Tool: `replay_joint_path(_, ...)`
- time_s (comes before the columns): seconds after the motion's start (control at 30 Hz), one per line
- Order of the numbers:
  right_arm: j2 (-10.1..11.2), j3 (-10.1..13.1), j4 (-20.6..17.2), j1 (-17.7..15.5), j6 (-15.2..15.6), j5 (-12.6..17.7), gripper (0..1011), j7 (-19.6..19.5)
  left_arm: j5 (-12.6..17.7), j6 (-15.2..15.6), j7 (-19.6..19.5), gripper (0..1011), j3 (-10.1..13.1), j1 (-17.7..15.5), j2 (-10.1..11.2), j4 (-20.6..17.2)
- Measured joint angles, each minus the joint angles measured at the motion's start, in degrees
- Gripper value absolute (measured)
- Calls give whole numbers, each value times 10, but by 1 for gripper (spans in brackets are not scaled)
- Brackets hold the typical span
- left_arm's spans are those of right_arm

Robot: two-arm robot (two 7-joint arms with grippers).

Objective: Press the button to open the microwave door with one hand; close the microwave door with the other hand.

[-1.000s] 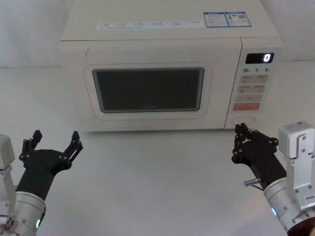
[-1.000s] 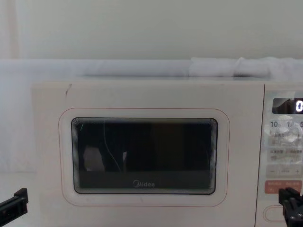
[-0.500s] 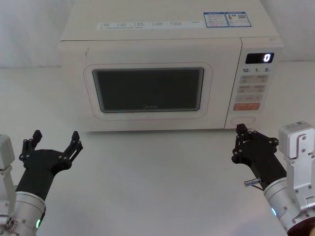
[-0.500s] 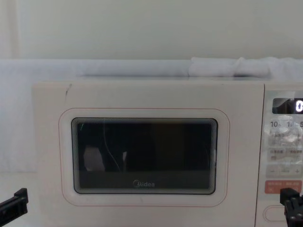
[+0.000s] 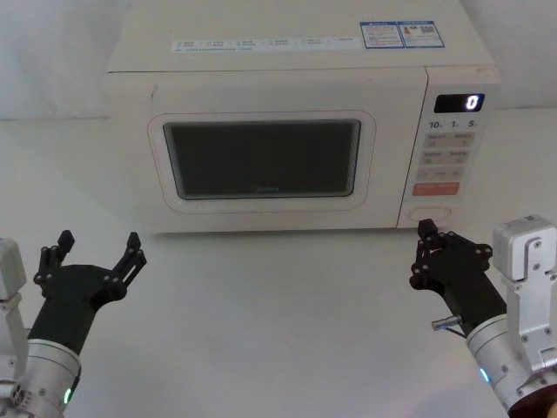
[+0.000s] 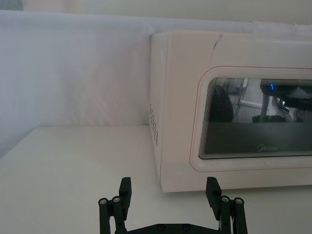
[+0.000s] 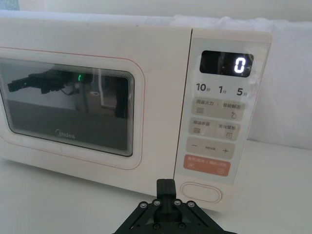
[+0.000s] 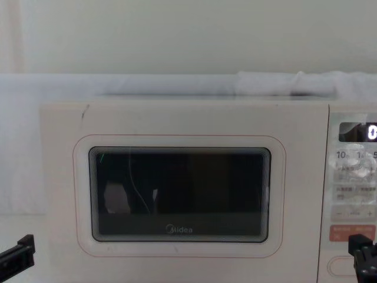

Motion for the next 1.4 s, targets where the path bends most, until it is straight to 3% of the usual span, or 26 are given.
replay_joint_path(0.4, -3, 5, -2, -1, 1, -1, 0, 9, 0, 0, 0, 1001, 0, 0, 0, 0)
replay_joint_path(0.77, -1, 34, -22, 2, 18, -2, 0, 37, 0, 0, 0, 1001, 0, 0, 0, 0)
replay_joint_path(1.1, 5, 69, -35, 22, 62, 21, 0, 76, 0, 0, 0, 1001, 0, 0, 0, 0)
replay_joint_path(1.4, 3, 99, -13, 52, 119, 63, 0, 104, 0, 0, 0, 1001, 0, 0, 0, 0)
